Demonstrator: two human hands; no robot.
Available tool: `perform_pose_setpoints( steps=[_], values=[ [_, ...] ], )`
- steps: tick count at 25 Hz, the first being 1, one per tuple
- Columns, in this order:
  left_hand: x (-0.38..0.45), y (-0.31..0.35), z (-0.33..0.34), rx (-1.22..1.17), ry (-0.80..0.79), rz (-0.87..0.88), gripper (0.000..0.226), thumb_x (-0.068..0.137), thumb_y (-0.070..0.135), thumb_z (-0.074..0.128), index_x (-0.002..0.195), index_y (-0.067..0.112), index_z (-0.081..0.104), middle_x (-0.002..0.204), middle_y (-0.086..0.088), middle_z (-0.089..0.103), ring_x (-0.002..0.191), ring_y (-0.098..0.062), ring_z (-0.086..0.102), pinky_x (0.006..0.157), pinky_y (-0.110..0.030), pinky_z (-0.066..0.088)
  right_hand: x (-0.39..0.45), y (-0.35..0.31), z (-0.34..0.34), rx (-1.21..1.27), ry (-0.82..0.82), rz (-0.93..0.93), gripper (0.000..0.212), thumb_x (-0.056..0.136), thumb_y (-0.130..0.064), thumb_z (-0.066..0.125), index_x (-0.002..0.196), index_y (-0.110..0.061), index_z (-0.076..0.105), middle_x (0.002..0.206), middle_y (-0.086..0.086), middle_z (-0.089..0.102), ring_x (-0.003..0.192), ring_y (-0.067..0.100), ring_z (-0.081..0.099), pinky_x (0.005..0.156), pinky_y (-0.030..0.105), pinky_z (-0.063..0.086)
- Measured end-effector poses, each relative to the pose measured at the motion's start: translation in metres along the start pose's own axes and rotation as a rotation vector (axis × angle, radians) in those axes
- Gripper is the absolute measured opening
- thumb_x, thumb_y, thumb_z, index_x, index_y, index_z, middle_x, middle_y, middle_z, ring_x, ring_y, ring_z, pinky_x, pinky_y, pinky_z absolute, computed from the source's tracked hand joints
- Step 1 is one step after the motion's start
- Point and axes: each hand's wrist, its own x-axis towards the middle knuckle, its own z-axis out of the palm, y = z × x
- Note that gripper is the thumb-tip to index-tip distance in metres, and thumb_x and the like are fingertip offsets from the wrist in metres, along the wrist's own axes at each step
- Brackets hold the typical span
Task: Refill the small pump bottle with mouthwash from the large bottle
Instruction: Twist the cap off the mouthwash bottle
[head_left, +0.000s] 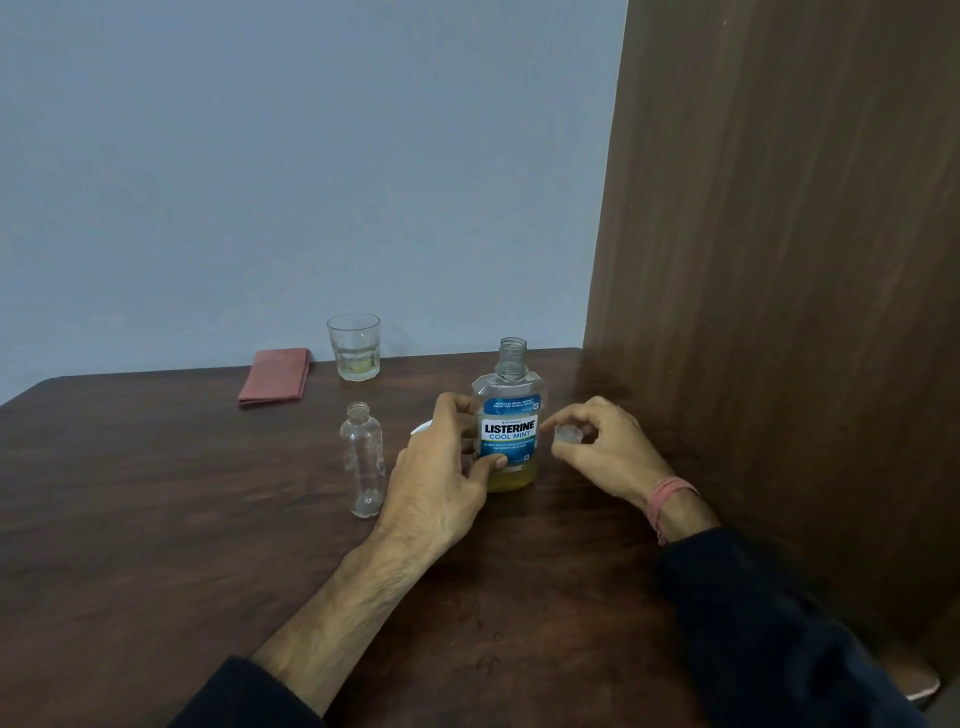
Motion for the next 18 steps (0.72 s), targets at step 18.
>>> perform_pose_setpoints(
  steps=[18],
  values=[
    [-0.003, -0.008, 0.004, -0.062, 0.031, 0.040, 0.069, 0.098, 0.015, 0.089, 0.154, 0.029, 0.050, 0.143, 0.020, 0.070, 0.131, -0.001, 0.069, 0.116, -0.029, 0.059, -0.013, -0.016, 0.004, 0.163, 0.230, -0.262, 0.052, 0.098, -0.068, 0.046, 0.145, -0.047, 0.051, 0.127, -0.019, 0.061, 0.128, 0.003, 0.052, 0.102, 0.030, 0.046]
  ],
)
